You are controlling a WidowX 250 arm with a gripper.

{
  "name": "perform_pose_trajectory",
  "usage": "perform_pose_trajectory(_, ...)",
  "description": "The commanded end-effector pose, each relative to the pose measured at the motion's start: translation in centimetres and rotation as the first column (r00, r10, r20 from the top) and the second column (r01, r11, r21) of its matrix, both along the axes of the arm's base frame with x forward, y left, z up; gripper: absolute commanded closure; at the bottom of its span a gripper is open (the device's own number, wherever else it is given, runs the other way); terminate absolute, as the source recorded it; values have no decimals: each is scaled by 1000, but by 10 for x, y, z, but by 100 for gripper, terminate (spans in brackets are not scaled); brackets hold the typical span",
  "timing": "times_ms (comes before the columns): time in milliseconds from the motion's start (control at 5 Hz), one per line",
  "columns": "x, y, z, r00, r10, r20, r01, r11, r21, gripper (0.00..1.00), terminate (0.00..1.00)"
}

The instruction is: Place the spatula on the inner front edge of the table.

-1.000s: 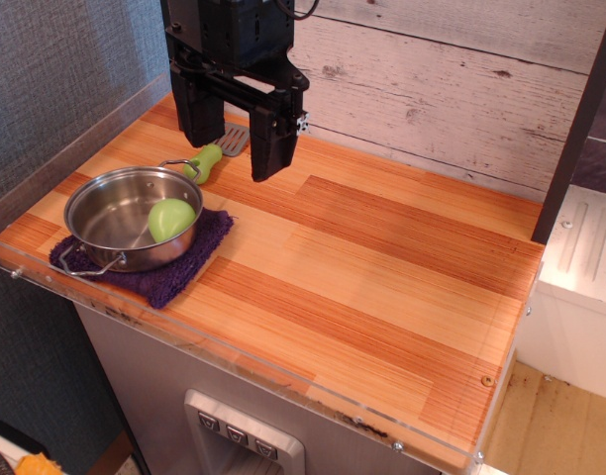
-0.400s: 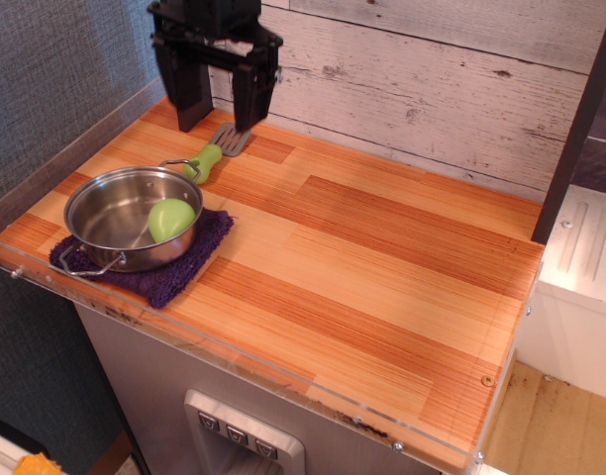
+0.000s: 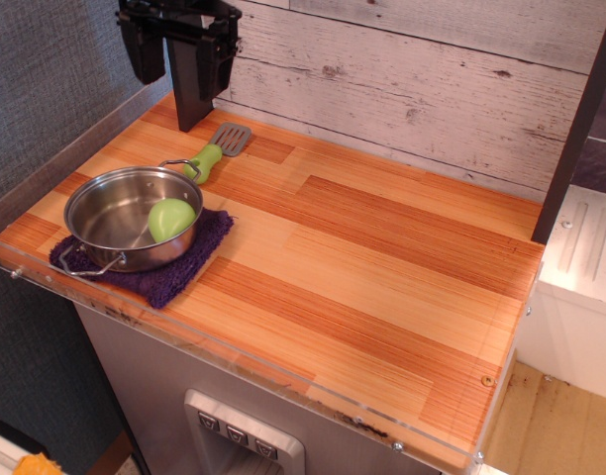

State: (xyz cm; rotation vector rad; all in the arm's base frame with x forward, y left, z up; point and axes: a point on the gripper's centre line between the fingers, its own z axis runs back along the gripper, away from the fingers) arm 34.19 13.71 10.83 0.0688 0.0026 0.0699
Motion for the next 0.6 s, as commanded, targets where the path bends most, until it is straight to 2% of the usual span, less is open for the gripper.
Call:
perform_pose_trajectory(0,-2,30,-11,994,90,55,-92,994,53,0,0)
perform_pose_trajectory(200,0,40,-30,985,154,74,-158,986,58,0,0)
perform_pose_trajectory(400,2,42,-48,979,188,72,-191,981,39,0,0)
